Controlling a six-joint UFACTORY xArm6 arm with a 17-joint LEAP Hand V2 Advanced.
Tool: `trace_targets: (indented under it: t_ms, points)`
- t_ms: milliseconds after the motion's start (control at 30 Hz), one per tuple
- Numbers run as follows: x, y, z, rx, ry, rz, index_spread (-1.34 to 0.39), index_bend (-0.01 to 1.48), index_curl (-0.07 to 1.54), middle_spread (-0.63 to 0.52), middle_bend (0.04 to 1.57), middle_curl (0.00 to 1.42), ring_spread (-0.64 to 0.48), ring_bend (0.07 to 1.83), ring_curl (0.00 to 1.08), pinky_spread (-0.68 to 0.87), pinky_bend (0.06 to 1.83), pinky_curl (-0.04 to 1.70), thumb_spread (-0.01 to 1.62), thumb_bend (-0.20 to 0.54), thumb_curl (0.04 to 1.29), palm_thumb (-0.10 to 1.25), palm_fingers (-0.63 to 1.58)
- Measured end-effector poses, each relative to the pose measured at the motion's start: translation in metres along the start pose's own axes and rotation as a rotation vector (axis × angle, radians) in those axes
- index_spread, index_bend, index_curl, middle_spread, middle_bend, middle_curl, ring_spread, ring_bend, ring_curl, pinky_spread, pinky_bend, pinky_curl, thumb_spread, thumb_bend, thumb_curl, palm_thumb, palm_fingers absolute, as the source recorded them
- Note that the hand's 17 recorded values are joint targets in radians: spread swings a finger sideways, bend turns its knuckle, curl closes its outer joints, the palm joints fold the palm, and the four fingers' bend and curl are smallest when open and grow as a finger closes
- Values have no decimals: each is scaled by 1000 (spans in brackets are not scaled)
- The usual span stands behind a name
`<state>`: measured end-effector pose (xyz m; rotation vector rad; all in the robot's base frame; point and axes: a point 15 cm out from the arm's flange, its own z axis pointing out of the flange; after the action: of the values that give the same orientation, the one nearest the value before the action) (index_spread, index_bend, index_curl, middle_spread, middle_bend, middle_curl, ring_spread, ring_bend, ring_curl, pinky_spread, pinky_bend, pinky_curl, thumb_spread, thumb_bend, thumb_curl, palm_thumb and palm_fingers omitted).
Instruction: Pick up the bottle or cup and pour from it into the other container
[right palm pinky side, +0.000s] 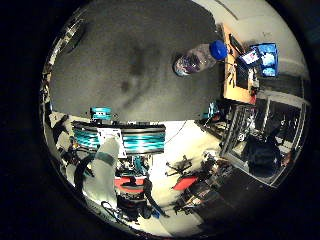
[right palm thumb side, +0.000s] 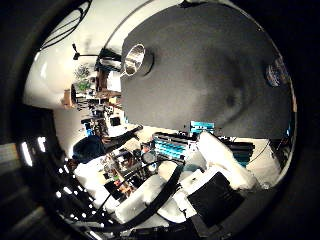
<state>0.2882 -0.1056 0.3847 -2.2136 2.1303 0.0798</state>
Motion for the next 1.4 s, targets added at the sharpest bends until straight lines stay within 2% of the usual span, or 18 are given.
trace_targets:
  t_ms: [167,400,600,933,1400]
  points:
    - [-8,-6,-1,29,-50,8,-335,169,320,97,182,276,203,235,257,411,510,175,1065,-27,366,867,20]
    - [-2,-15,-9,133,-158,68,-304,153,286,106,198,297,203,274,270,422,585,185,1122,-32,323,674,25]
    - [20,-18,-18,241,-263,134,-293,151,267,112,210,319,203,310,276,433,636,179,1128,-26,302,561,41]
    - [81,-15,-26,360,-352,280,-290,156,261,125,231,332,204,350,277,444,680,153,1118,-23,298,494,68]
    - [162,-12,-50,563,-442,390,-281,155,263,129,252,338,194,394,269,445,721,108,1095,-25,290,440,102]
